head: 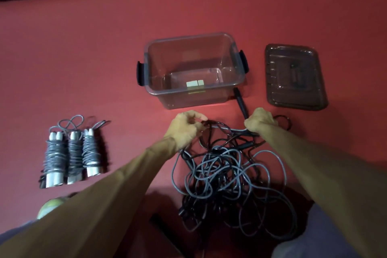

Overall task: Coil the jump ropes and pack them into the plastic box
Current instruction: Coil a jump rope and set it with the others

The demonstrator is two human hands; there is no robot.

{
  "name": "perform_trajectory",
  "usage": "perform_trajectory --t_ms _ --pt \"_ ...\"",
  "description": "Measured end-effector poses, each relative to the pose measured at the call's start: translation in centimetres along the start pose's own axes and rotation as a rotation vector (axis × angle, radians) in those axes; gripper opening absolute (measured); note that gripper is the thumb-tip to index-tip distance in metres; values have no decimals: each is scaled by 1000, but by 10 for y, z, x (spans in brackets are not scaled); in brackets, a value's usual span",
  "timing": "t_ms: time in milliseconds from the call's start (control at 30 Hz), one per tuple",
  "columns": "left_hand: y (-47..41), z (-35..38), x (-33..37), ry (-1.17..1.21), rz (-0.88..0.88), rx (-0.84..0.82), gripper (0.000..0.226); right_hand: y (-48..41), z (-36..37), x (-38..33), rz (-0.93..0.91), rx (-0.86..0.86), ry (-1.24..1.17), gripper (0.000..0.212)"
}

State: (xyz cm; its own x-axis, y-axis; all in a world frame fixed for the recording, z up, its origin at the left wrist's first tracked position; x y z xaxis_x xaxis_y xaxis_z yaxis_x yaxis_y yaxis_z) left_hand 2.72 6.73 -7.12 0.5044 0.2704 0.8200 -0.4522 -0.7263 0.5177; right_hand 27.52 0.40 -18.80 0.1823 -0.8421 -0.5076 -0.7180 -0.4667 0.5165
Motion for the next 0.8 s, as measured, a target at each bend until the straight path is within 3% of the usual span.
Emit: perform_trajectory --t_ms 167,267,333,467,700,800 --pt "31 -17 42 -39 71 9 27 28 -76 -36 -24 39 -117 43" --pt "58 -24 74 -72 130 9 25 60 -125 -63 -103 95 -227 34" --pt "78 -28 100 -110 196 32 20 87 -149 -84 -197 137 -322 23" --pt "125 -32 157 -167 344 64 19 157 -178 -126 -371 -6 -514 9" --pt "211 -39 244 -342 672 198 33 276 -255 -189 -833 86 -427 12" --pt "248 -45 268 -403 866 363 40 334 -291 -211 -1032 198 -425 15"
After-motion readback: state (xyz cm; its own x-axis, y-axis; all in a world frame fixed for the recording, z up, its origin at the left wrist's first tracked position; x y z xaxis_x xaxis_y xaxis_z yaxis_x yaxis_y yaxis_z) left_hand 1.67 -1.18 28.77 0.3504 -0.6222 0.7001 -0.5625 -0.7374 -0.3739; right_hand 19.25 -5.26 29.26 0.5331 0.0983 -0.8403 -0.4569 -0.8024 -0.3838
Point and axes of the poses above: each hand's wrist, its own y-axis away from the middle knuckle, its own z-axis out of the palm, x = y × z, the point moved 5 cm from there along -y, towards the middle knuckle
